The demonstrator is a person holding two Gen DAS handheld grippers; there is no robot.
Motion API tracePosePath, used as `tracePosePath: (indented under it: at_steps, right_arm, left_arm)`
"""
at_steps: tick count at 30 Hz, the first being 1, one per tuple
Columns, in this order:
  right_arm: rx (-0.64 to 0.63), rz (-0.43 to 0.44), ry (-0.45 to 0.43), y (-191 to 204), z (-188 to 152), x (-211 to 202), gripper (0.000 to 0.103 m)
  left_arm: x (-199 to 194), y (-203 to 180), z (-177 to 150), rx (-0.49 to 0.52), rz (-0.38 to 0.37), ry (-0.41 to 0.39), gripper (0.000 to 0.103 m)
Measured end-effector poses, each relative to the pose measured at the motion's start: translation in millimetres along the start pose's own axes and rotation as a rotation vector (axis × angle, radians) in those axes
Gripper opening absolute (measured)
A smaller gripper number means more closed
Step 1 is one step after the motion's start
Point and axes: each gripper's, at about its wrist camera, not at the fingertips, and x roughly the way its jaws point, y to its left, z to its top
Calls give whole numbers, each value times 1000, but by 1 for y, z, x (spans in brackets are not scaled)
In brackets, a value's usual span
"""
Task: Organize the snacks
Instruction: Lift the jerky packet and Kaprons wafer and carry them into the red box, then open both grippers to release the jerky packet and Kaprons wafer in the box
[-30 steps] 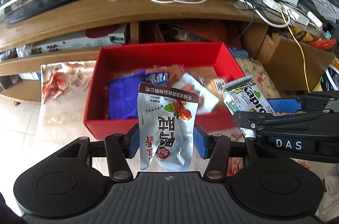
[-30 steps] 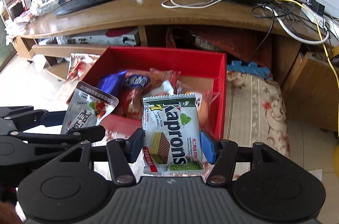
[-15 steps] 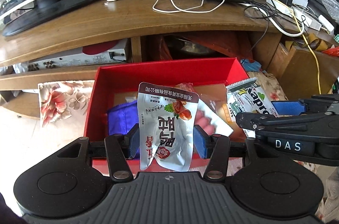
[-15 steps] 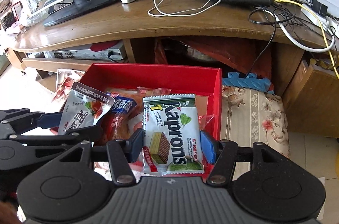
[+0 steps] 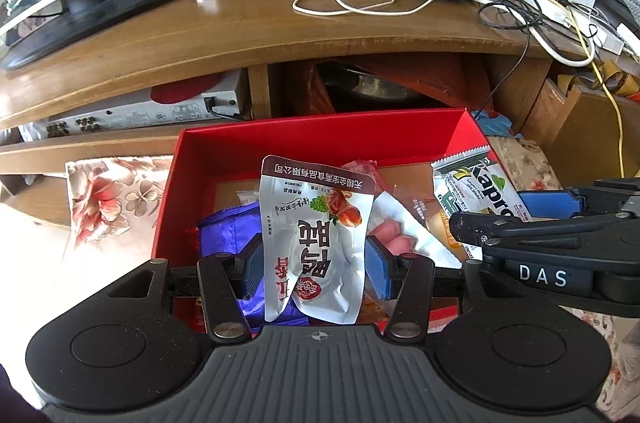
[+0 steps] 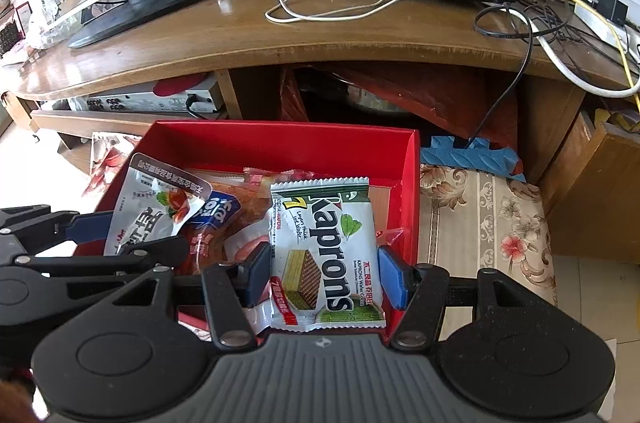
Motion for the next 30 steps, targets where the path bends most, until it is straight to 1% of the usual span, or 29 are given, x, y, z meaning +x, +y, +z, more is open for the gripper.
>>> tracePosePath:
  at_steps: [16,30]
  right_arm:
    - [-3,-5,32,-1,-1,23,56]
    - [-17,-14,38,0,-3,32,56]
  left_arm:
    - [20,-1,-3,4,32,31,58]
    - [29,-2,-5,9,47,45,58]
